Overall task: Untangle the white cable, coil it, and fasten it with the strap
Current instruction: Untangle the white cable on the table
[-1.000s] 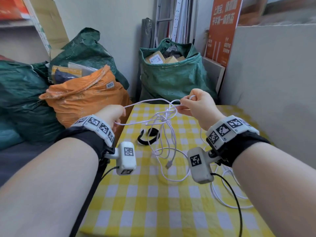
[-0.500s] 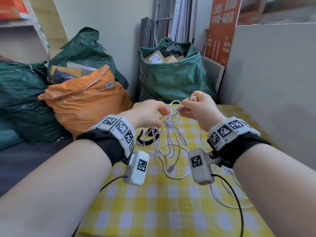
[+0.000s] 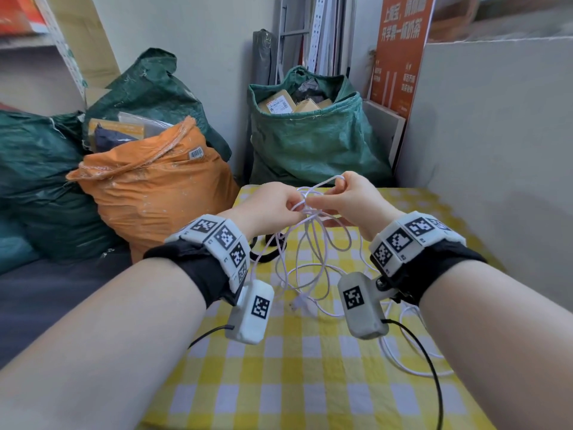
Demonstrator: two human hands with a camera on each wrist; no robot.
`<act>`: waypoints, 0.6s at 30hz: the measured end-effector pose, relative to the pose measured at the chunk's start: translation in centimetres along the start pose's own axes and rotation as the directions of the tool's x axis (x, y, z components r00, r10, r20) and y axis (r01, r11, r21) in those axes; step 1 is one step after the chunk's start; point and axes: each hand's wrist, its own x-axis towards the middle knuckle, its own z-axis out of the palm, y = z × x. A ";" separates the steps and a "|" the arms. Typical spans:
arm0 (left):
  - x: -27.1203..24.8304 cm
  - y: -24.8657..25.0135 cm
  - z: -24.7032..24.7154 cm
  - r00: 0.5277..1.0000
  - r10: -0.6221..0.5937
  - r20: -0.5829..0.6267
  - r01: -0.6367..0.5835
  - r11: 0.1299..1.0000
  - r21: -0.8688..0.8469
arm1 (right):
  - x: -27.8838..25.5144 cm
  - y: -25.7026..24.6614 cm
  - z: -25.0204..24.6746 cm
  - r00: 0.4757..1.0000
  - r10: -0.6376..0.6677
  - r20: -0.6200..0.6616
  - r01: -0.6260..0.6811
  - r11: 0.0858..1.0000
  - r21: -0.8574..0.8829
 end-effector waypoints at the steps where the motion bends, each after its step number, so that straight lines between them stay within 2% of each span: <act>1: 0.0 0.2 0.0 1.000 -0.003 -0.021 0.004 1.000 0.025 | 0.0 0.0 0.2 1.000 0.010 0.013 -0.010 1.000 -0.025; 7: 0.2 -0.2 0.4 0.994 -0.059 -0.088 0.062 0.998 0.029 | 0.2 -0.6 0.4 0.996 0.066 0.055 -0.063 0.997 -0.043; 11: 0.0 0.5 0.4 0.988 -0.076 -0.132 0.073 0.997 -0.026 | 0.6 -0.8 0.7 0.994 0.105 -0.010 -0.106 0.993 -0.050; 18: -0.3 1.2 0.0 0.987 -0.141 -0.078 0.120 0.967 -0.224 | 0.9 -0.6 0.3 0.986 0.164 -0.037 -0.166 0.984 -0.057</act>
